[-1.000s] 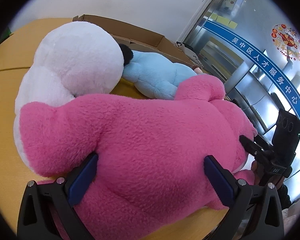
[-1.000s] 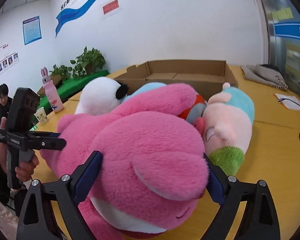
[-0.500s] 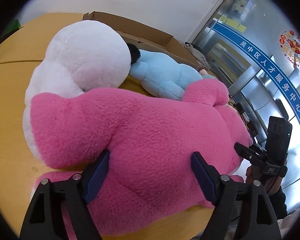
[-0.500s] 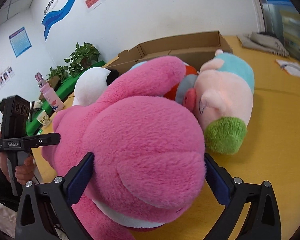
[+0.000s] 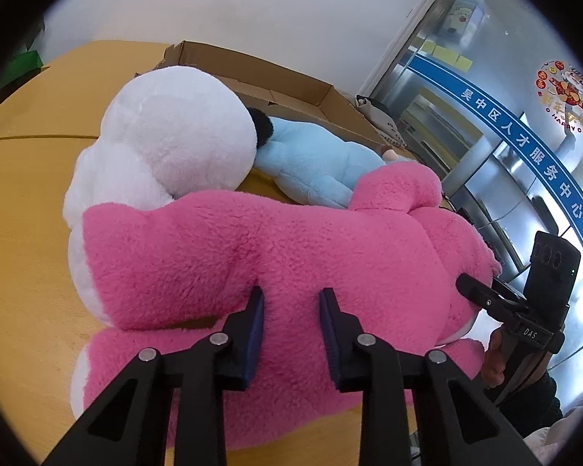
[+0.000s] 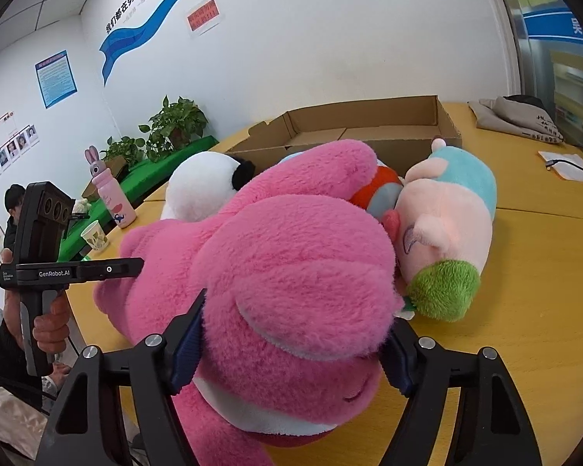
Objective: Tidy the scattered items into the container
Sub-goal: 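Close both grippers on the pink plush bear and lift it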
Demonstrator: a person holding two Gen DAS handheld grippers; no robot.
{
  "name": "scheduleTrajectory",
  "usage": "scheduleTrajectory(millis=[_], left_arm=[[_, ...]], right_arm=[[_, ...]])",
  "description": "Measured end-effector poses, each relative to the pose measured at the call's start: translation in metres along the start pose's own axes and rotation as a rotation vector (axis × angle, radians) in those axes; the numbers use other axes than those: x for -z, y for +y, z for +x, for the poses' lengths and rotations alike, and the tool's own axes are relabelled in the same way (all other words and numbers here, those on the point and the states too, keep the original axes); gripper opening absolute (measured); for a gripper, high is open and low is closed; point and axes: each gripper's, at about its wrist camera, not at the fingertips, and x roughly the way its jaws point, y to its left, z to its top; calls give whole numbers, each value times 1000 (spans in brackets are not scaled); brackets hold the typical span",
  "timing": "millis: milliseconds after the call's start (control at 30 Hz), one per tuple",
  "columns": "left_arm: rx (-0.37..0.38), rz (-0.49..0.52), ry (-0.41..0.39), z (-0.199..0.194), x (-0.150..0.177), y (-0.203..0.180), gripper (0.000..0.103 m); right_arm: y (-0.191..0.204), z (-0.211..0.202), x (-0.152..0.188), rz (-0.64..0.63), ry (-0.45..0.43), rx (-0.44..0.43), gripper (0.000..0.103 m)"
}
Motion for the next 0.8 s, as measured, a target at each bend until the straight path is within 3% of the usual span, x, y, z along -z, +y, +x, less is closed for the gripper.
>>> scheduleTrajectory(millis=[100, 200, 267, 300, 500, 667, 800], left_arm=[[-11, 8, 12, 1, 1, 2, 24], [-11, -12, 23, -1, 0, 10, 41], [-30, -46, 35, -5, -1, 17, 67], [-52, -70, 44, -6, 0, 21, 73], [-36, -86, 91, 6, 3, 29, 79], [49, -90, 160, 13, 2, 34, 79], [91, 27, 246, 14, 1, 30, 80]], right_arm=[[-2, 3, -1, 8, 11, 0, 82], [-9, 9, -1, 34, 42, -2, 90], [-15, 11, 0, 54, 52, 0, 97], [-17, 12, 1, 62, 56, -1, 97], [-22, 20, 2, 84, 70, -19, 103], [-26, 24, 2, 94, 80, -30, 103], [-26, 26, 2, 100, 84, -40, 103]])
